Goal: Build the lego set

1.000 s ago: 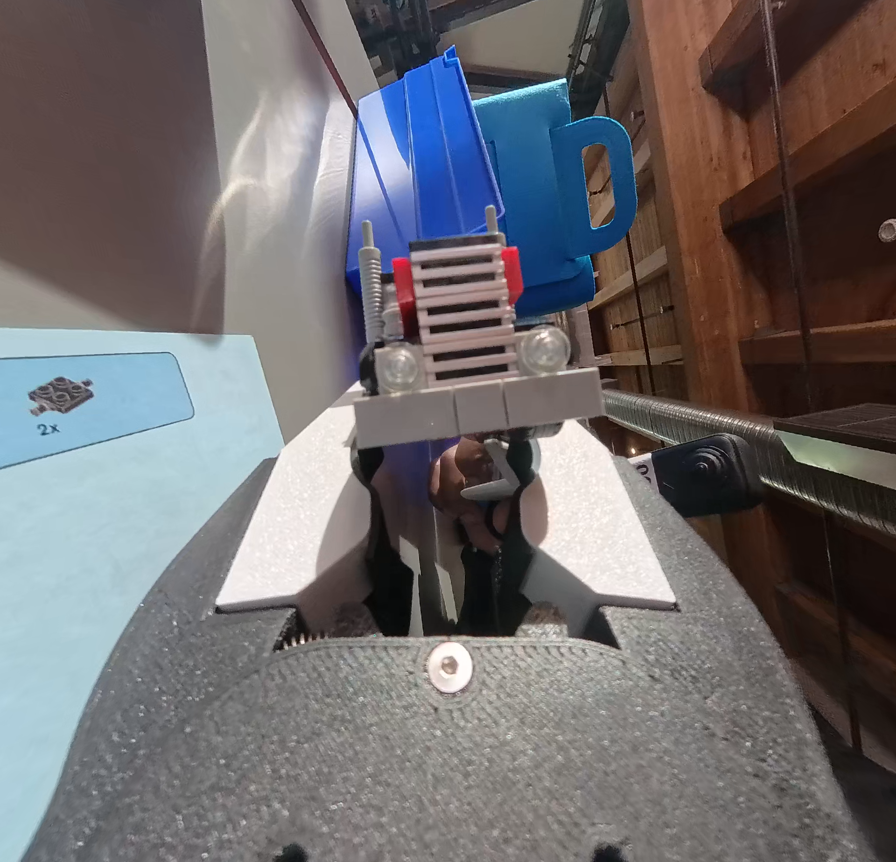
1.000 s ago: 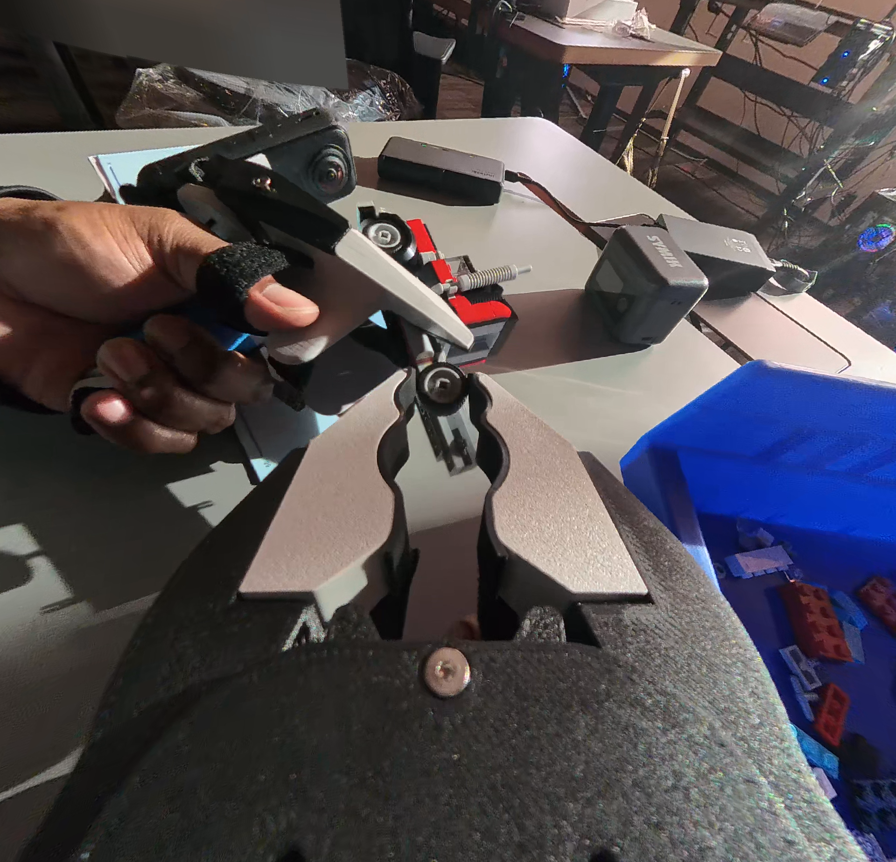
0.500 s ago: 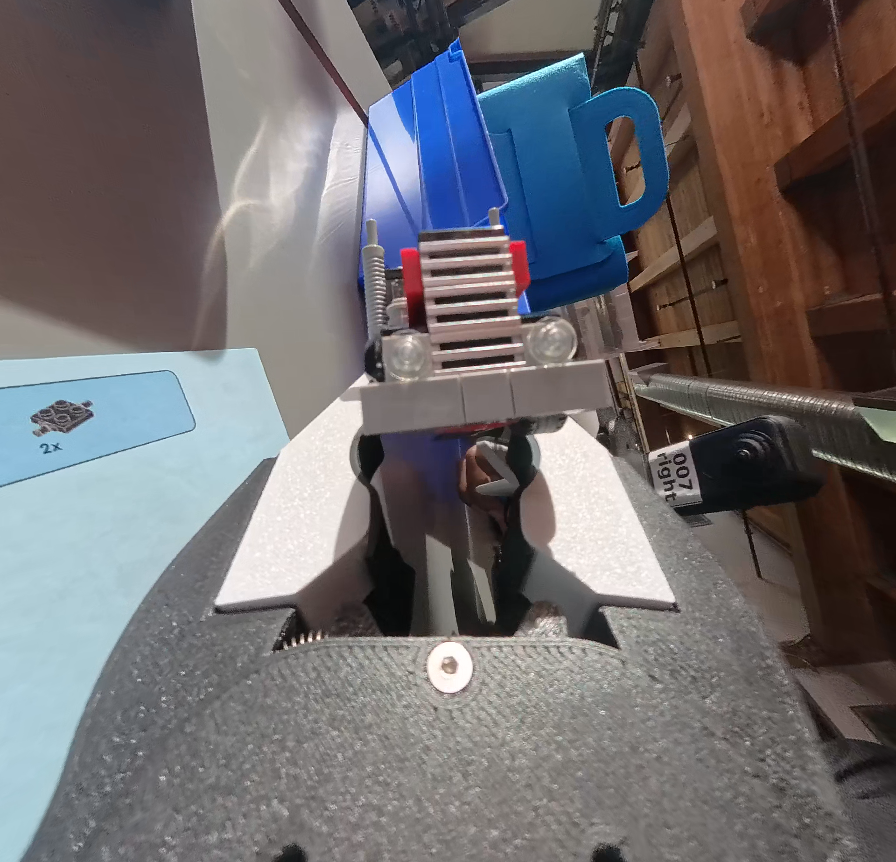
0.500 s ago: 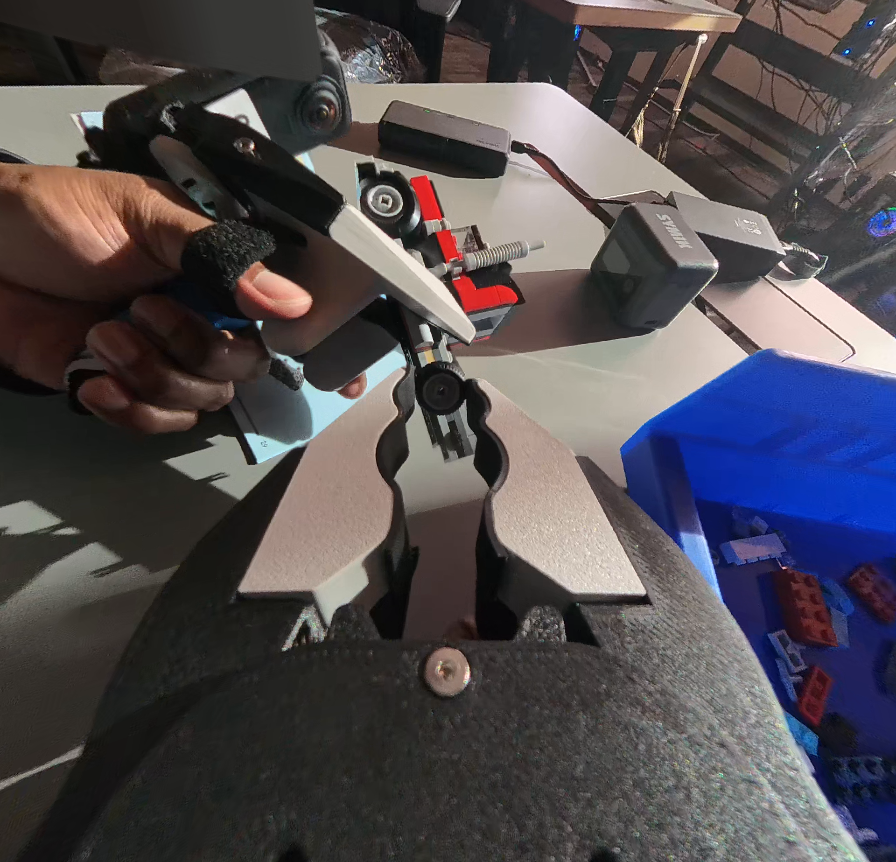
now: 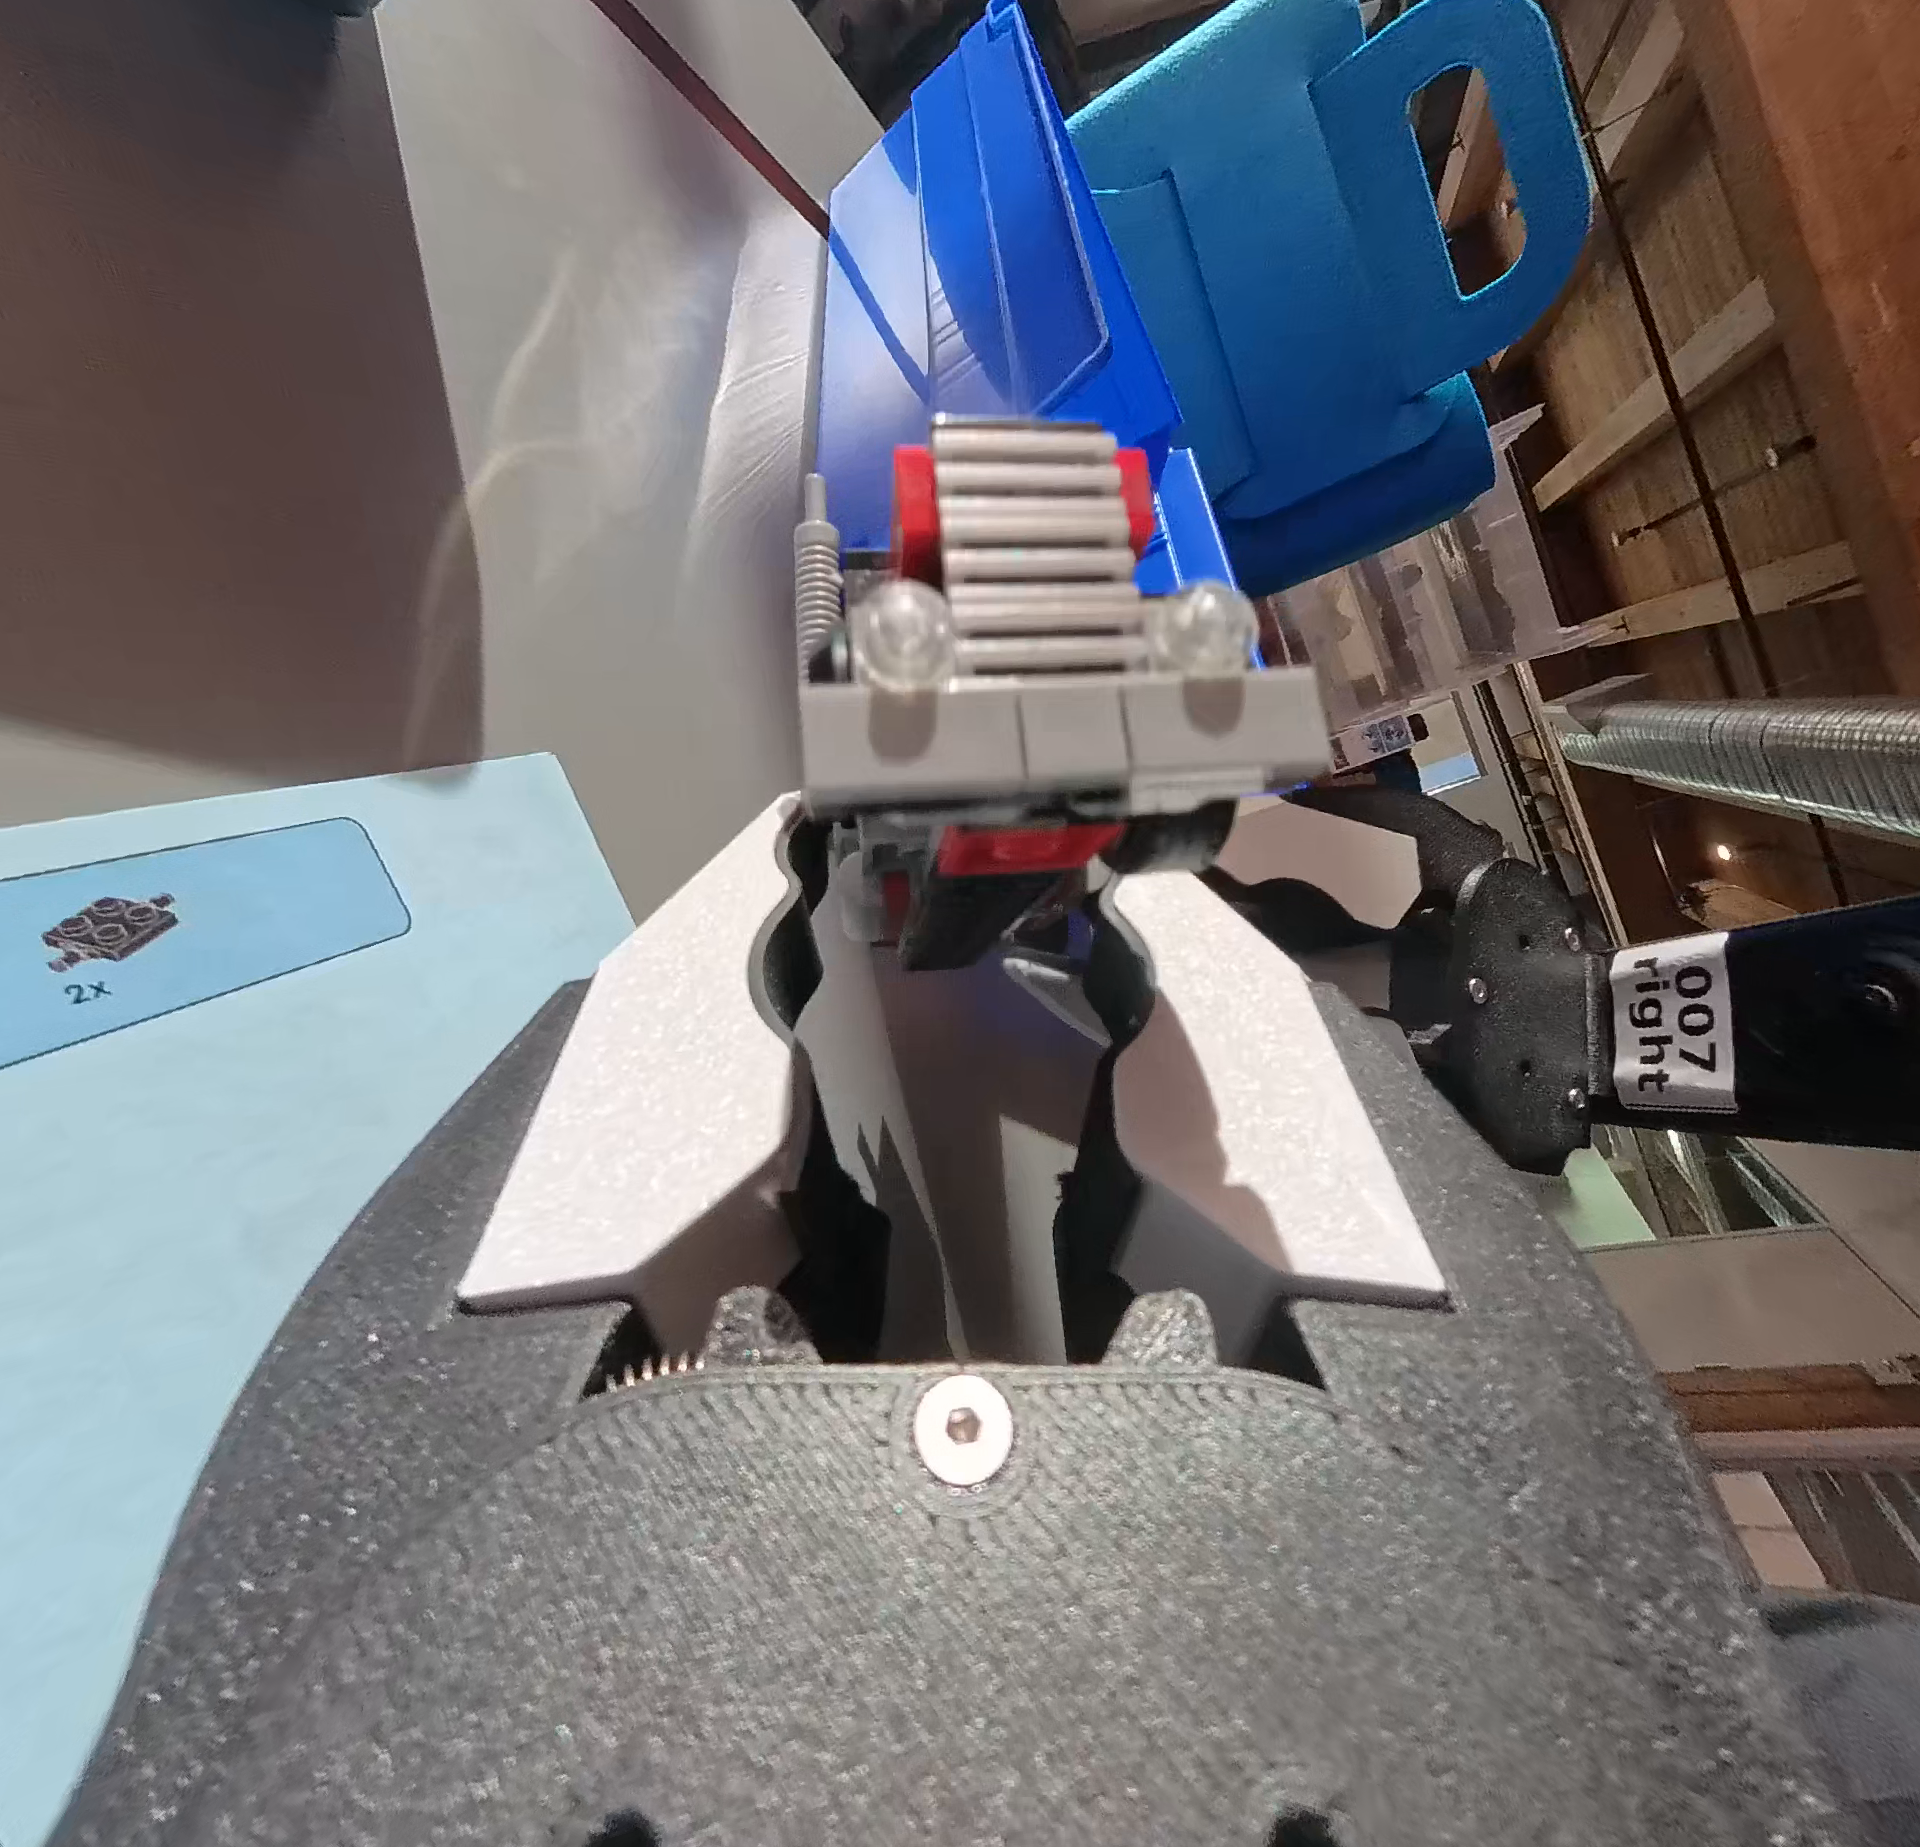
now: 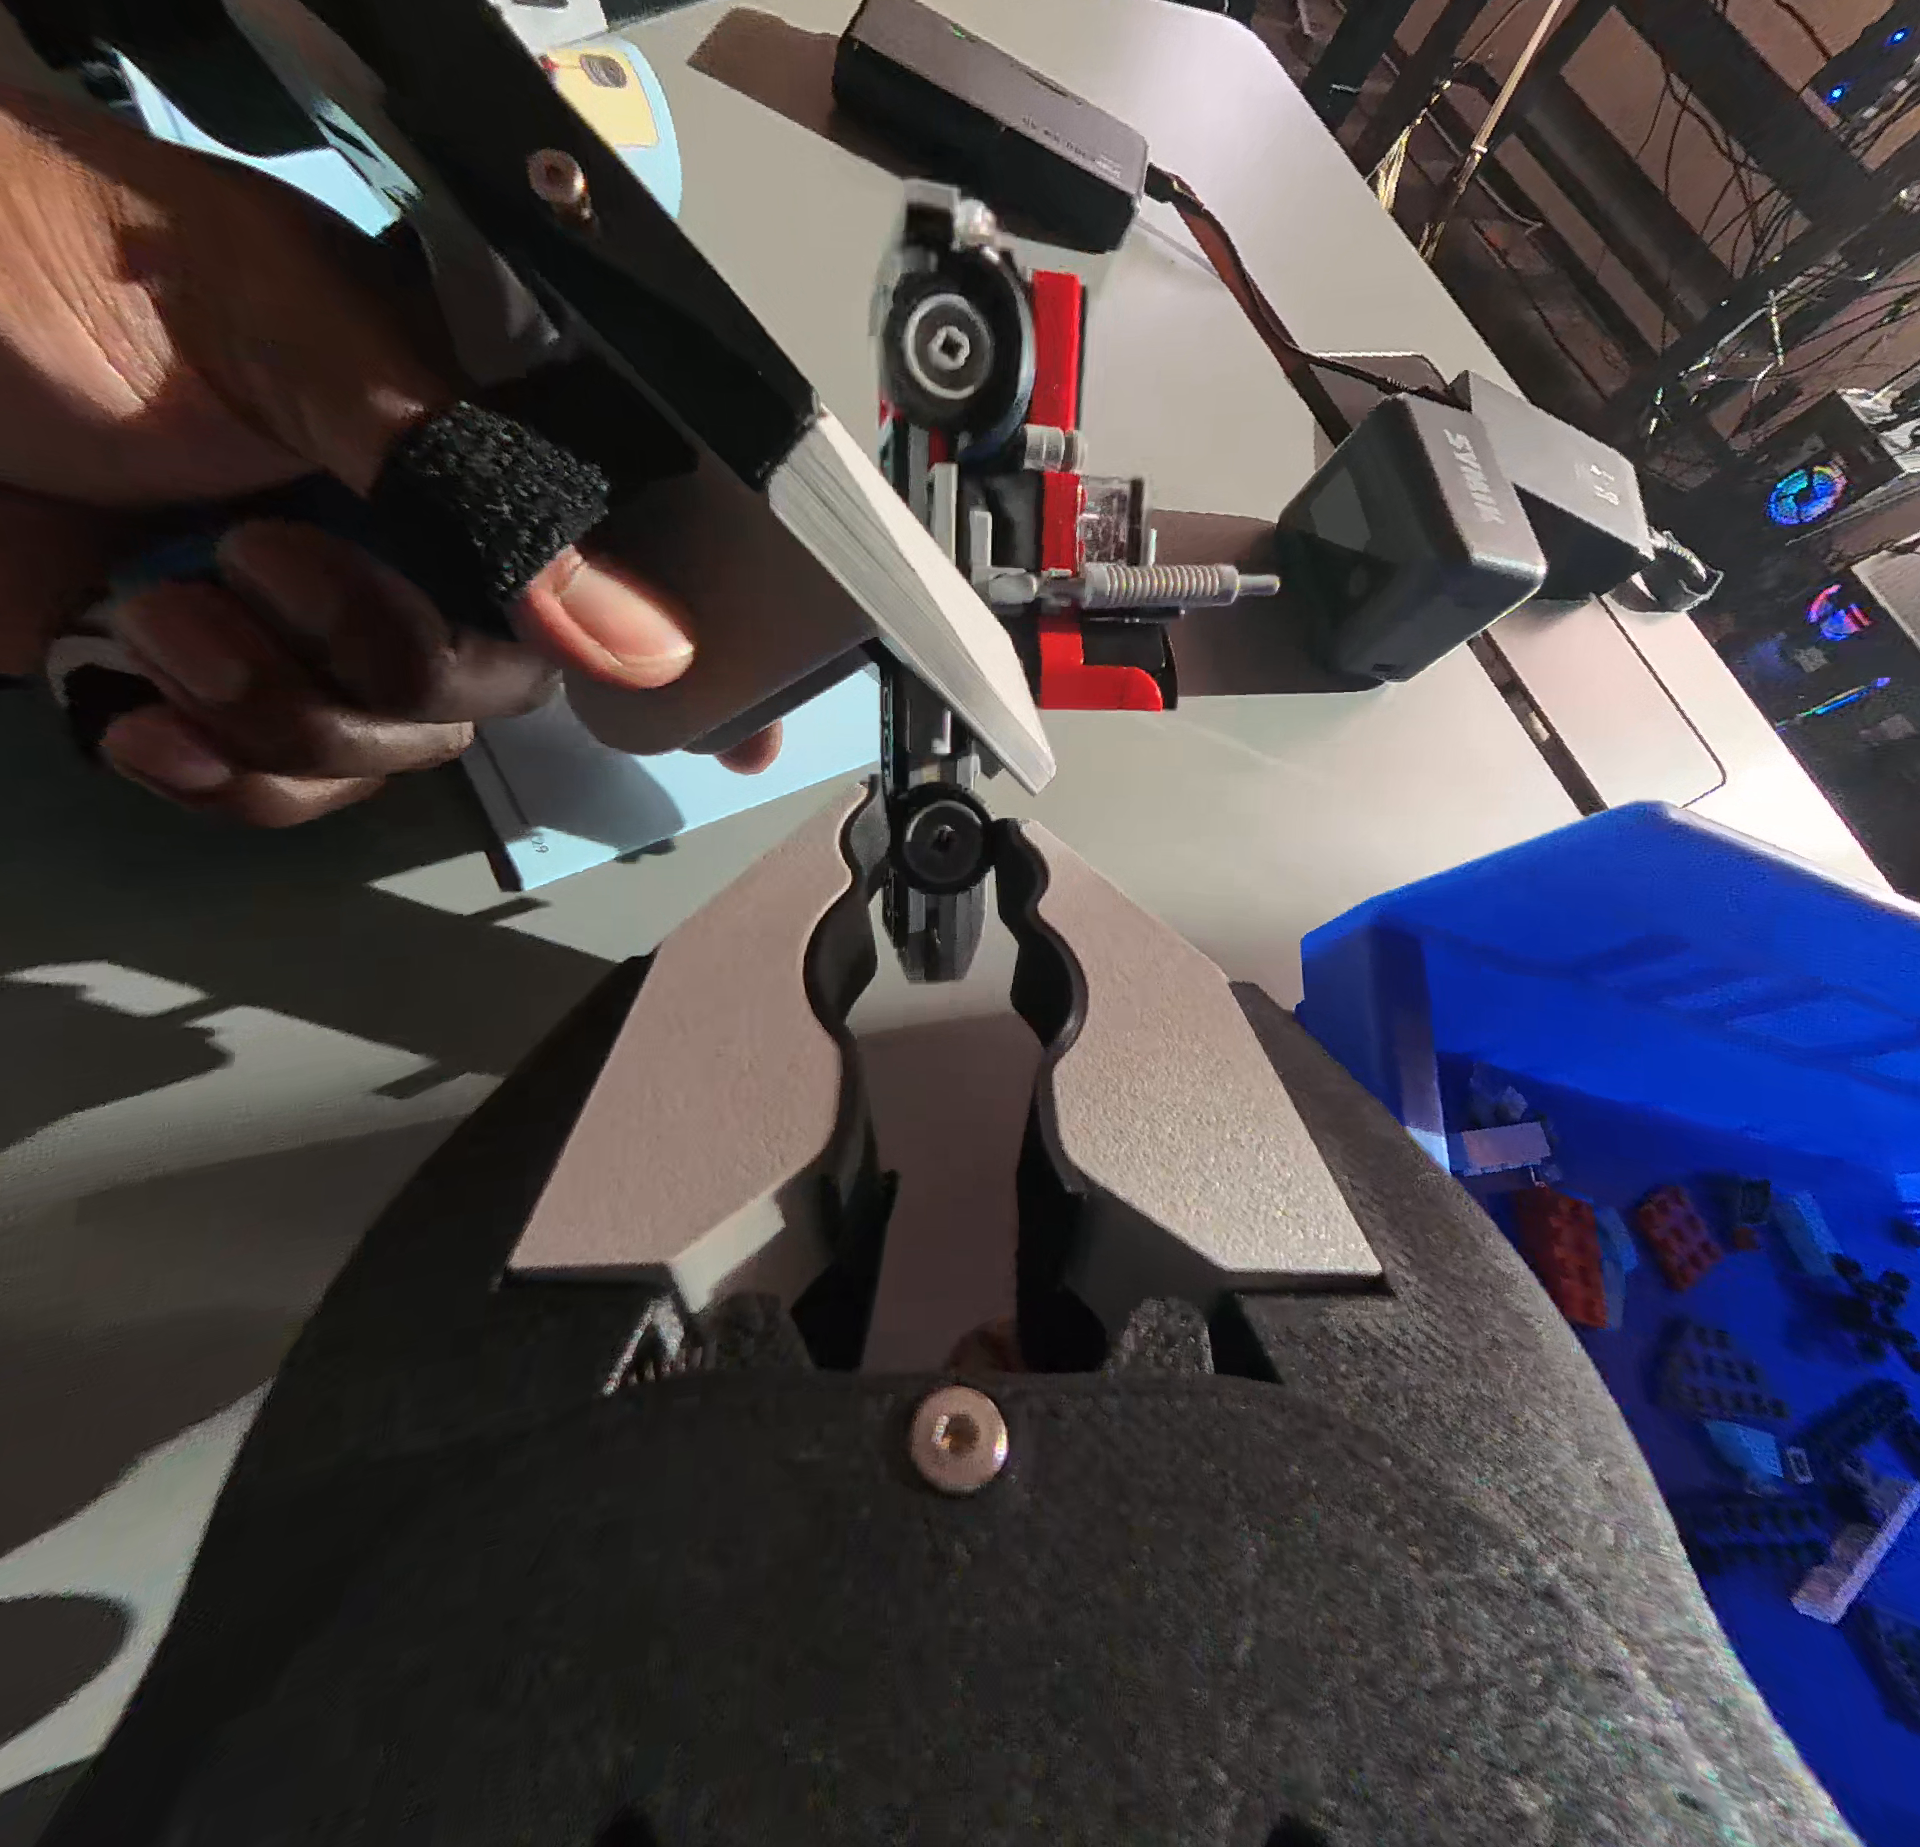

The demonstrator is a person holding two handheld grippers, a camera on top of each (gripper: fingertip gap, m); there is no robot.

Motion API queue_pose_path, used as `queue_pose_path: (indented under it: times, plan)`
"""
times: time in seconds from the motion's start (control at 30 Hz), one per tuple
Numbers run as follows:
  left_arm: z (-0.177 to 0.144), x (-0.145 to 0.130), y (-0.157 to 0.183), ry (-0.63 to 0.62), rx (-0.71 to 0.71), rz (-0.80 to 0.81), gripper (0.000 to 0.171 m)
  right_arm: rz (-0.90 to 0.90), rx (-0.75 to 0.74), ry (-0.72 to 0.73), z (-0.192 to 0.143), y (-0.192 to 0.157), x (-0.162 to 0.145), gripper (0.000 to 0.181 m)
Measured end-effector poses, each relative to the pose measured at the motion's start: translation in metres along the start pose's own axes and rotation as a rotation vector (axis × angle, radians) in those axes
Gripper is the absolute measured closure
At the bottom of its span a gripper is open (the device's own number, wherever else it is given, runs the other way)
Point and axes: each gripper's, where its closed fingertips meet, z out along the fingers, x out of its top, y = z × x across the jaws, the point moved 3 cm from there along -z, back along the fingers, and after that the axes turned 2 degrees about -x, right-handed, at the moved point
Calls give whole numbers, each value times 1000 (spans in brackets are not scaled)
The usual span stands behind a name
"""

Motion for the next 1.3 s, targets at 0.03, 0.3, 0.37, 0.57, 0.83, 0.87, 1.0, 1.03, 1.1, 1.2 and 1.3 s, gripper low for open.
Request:
queue_pose_path:
  times: [0.03, 0.3, 0.37, 0.57, 0.83, 0.87, 1.0, 1.03, 1.1, 1.2, 1.3]
  plan:
    - [1, -2, 1, -14, -3, 11, 121, 3, -3, -4, 0, 1, 0, 158]
    - [0, -1, 1, -16, -59, -72, 122, 37, 14, 46, -2, 1, 4, 158]
    - [0, 1, 1, -13, -76, -102, 122, 50, 18, 66, -1, 1, 5, 158]
    - [-1, 1, 1, -9, -91, -120, 122, 56, 32, 98, -2, 0, 6, 158]
    - [-2, 2, 1, -4, -115, -152, 122, 44, 36, 123, -4, -1, 8, 158]
    - [-2, 3, 2, -4, -114, -149, 122, 45, 37, 124, -4, -1, 8, 158]
    - [-2, 3, 1, -3, -115, -154, 123, 43, 42, 131, -4, -1, 7, 157]
    - [-3, 3, 1, -2, -118, -158, 122, 42, 44, 135, -4, -1, 7, 157]
    - [-3, 4, 0, 3, -123, -173, 122, 42, 52, 146, -4, -2, 7, 157]
    - [-5, 7, -2, 17, -130, -198, 122, 39, 55, 139, -2, -2, 3, 157]
    - [-5, 7, -2, 12, -110, -162, 122, 29, 45, 142, -1, -2, 4, 158]
